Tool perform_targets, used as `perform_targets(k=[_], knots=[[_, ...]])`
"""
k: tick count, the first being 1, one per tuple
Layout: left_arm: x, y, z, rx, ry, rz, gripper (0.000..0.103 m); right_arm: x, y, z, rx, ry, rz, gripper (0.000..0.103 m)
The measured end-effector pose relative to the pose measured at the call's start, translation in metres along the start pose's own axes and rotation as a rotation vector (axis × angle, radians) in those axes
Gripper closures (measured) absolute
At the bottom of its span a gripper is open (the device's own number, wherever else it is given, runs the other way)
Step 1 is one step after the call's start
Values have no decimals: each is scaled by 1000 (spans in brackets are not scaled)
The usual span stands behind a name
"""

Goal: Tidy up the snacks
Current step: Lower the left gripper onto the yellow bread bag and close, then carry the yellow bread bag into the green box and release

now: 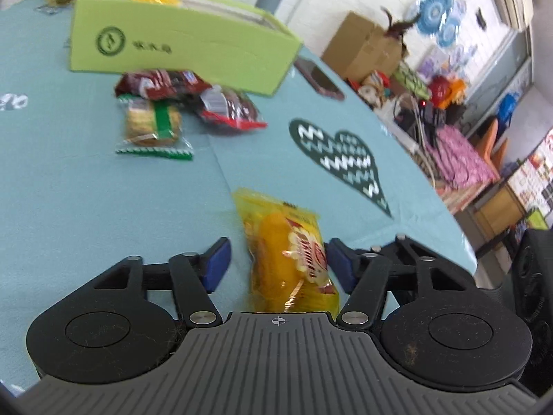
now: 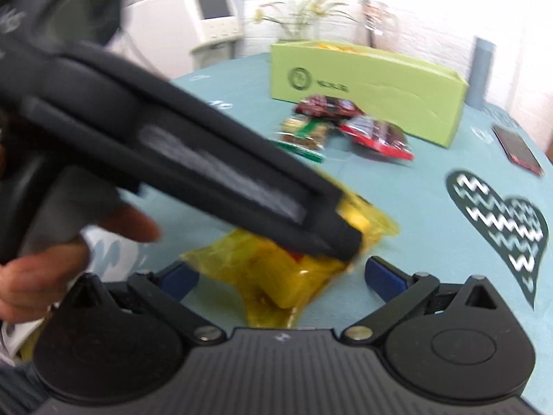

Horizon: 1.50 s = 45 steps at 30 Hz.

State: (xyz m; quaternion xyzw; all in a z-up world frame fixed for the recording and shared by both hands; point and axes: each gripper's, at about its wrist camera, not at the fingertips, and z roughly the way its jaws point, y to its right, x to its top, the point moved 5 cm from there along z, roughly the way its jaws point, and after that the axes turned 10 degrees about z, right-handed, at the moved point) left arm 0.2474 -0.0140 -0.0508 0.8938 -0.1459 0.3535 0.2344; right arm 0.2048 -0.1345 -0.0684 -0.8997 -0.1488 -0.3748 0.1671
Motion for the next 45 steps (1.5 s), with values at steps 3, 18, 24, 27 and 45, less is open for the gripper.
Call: perform_targets(k=[3, 18, 24, 27, 45], knots=[[3, -6, -13, 10, 52, -14, 31, -1, 7, -7, -38, 42, 131, 1], [0, -8, 4, -82, -27, 46, 43, 2, -9, -18, -36, 42, 37, 4], [1, -6, 13, -129, -44, 26, 81, 19, -8, -9, 0, 33, 6, 26], [27, -2, 3, -134, 15, 36, 81, 39, -9, -16, 22, 90, -6, 26], [253, -86, 145, 28, 55, 47, 80, 249, 96, 160, 1, 37, -63, 27]])
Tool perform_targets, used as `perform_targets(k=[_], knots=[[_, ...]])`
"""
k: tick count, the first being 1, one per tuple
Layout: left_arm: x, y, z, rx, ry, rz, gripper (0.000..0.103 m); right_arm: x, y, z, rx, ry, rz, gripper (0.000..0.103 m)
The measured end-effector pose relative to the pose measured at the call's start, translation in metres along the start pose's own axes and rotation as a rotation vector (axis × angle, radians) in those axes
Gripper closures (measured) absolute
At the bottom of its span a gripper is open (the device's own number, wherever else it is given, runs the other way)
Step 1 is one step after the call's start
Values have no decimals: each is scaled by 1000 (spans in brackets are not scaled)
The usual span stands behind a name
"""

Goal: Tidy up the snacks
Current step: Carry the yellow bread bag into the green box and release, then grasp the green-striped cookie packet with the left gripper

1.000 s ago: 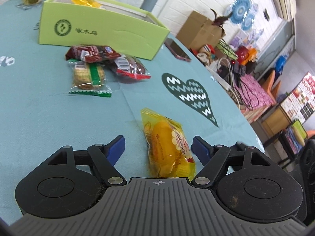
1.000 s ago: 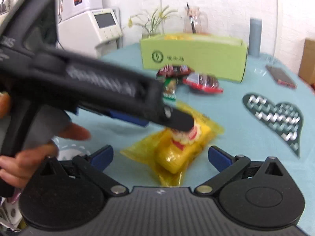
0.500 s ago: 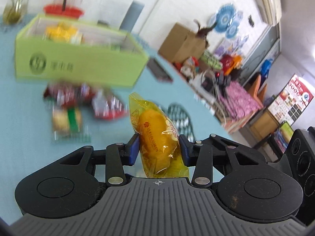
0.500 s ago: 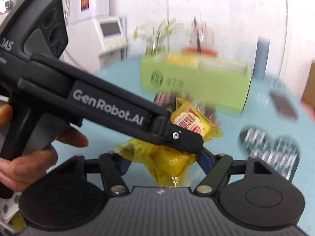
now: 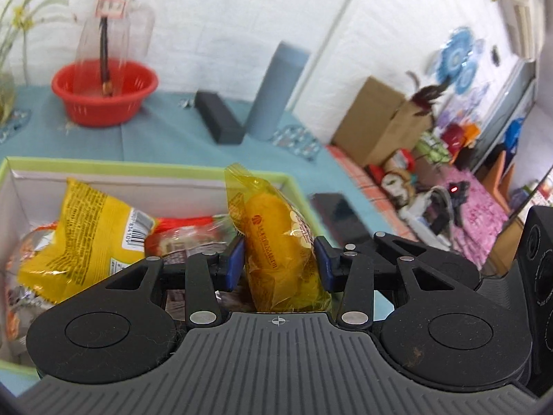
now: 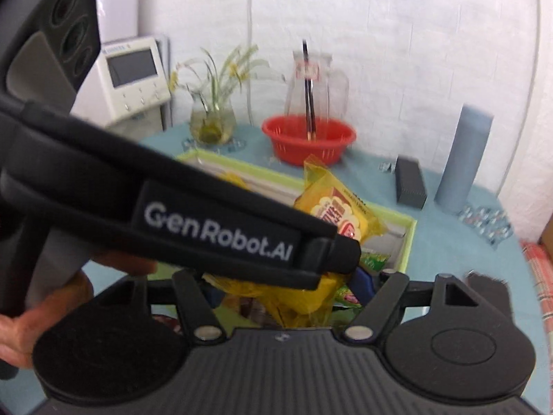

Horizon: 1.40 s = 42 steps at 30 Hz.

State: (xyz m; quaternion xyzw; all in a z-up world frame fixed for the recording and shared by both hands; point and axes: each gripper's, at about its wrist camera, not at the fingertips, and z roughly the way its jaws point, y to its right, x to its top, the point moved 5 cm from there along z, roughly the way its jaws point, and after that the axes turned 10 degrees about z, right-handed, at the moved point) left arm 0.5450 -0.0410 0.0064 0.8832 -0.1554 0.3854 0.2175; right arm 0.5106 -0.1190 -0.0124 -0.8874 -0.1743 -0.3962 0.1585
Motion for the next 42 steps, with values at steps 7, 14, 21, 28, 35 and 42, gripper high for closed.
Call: perform_targets(k=[7, 14, 21, 28, 35, 42], knots=[[-3, -16, 3, 30, 38, 9, 44, 4, 7, 5, -28, 34, -3, 7], [-12, 20, -86, 13, 197, 57, 29, -17, -15, -101, -102, 242, -83, 1], [-101, 24, -157, 80, 235, -4, 17, -111, -59, -162, 1, 182, -22, 1], [-182, -18, -153, 94, 87, -220, 29, -165, -124, -119, 148, 2, -41, 1], [-182, -30, -141, 69, 18, -143, 32, -149, -134, -68, 134, -68, -66, 1], [-185, -24, -121, 84, -66, -58, 78, -144, -143, -52, 143, -95, -71, 1]])
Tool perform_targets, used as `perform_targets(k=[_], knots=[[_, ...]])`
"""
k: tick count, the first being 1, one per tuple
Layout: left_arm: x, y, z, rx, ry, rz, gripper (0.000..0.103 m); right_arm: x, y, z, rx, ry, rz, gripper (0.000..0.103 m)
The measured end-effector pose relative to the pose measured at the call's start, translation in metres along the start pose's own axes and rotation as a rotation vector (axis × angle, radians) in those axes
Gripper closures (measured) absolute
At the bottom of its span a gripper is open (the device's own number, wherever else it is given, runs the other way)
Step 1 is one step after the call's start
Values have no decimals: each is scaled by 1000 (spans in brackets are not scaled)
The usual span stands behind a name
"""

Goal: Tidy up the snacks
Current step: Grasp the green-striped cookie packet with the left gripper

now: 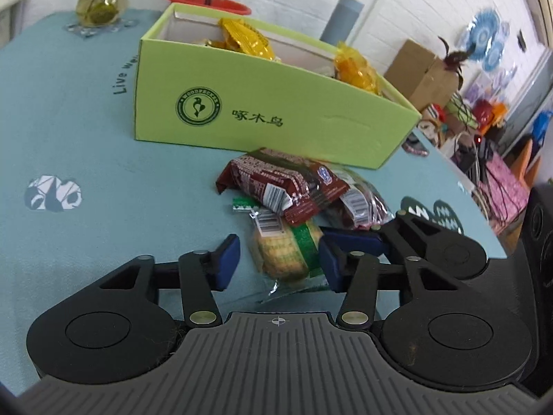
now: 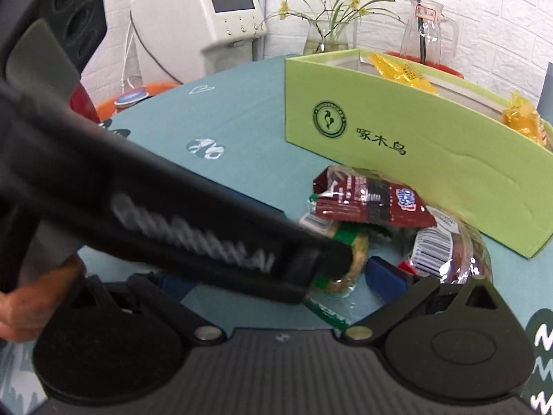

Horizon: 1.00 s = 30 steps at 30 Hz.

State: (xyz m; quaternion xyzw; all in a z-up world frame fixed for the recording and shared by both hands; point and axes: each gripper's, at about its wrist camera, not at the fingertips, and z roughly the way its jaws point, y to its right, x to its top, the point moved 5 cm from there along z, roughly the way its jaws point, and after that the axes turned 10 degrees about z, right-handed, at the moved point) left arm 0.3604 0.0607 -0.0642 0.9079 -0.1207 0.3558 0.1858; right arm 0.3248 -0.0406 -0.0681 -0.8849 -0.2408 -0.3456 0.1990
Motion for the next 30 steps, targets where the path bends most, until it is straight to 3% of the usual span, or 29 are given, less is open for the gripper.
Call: perform_targets(k=[12, 20, 23, 25, 26, 29, 30], knots=[[-62, 56, -44, 2, 0, 17, 76, -57, -29, -57, 7, 12, 16, 1], [-80, 73, -56, -15, 1, 39, 73, -76, -38, -73, -22, 26, 36, 1], [-80, 71, -62, -30, 4, 12, 64, -82, -36, -82, -14, 38, 61, 1], [-77, 66, -70, -48, 41, -18, 48, -82, -32, -89, -20, 68, 82, 1], [-77, 63, -74, -55, 59, -28, 45, -81, -30, -90, -28, 73, 87, 1], [-74, 56, -68, -61, 49, -50, 50, -76, -26, -81, -48, 71, 95, 1], [-74, 55, -63, -62, 33, -49, 59, -75, -26, -77, -40, 60, 97, 2]])
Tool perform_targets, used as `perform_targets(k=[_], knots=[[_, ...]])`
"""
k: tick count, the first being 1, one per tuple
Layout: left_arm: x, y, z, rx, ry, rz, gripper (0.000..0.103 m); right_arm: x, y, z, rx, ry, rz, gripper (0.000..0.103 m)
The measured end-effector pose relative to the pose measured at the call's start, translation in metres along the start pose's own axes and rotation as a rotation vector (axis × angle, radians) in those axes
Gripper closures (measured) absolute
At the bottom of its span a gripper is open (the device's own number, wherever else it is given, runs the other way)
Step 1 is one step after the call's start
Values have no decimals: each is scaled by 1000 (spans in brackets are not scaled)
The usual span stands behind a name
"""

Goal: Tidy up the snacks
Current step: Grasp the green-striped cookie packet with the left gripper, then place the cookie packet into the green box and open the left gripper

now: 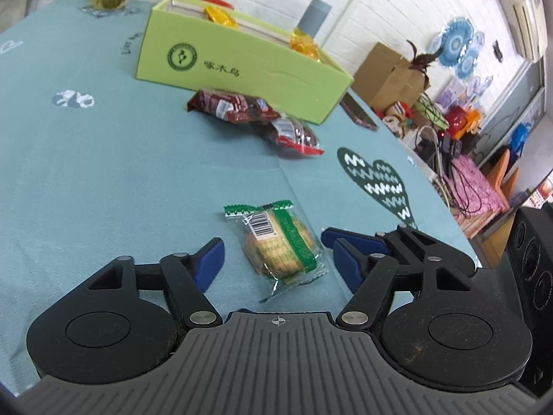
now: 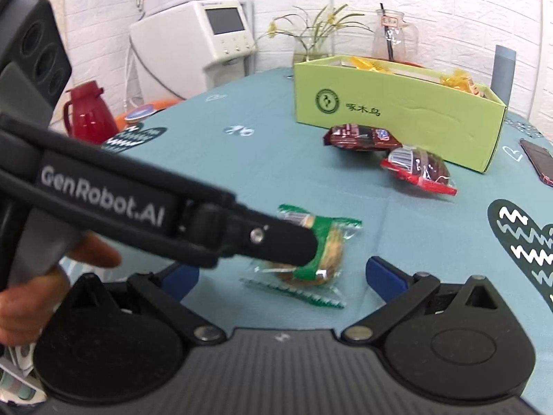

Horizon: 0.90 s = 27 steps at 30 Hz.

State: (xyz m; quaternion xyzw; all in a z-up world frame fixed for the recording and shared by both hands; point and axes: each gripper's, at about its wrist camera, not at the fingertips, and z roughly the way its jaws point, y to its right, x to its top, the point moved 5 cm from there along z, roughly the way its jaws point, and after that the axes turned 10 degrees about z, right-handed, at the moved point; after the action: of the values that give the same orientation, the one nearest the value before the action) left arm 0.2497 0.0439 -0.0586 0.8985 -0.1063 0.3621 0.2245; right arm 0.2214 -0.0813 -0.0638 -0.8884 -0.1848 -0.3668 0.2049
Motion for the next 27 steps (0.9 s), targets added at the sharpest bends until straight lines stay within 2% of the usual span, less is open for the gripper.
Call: perform_targets(k=[1, 3, 5, 6, 8, 13, 15, 16, 20, 23, 27], knots=[[-1, 0, 5, -7, -16, 3, 69, -1, -2, 2, 15, -13, -3, 3], [-2, 3, 8, 10, -6, 45, 82, 0, -9, -3, 7, -2, -44, 17], [1, 0, 8, 47, 6, 55, 87, 4, -9, -3, -12, 1, -52, 26], [4, -3, 7, 38, 9, 40, 91, 9, -5, -3, -10, 1, -29, 26], [13, -8, 4, 26, 33, 13, 92, 21, 0, -3, 15, 11, -4, 26], [47, -14, -4, 39, 95, 12, 93, 54, -1, 1, 12, 77, -42, 25], [74, -19, -7, 62, 139, 23, 93, 79, -1, 3, 25, 128, -64, 23], [87, -21, -7, 78, 155, 37, 90, 93, -1, 5, 30, 155, -83, 23], [157, -33, 1, 118, 243, 87, 90, 157, 9, 24, 18, 244, -154, 21], [201, -52, 19, 152, 271, 92, 90, 200, 26, 55, 36, 240, -145, 21], [239, -91, 56, 178, 235, 43, 91, 241, 45, 105, 56, 170, -118, 22]])
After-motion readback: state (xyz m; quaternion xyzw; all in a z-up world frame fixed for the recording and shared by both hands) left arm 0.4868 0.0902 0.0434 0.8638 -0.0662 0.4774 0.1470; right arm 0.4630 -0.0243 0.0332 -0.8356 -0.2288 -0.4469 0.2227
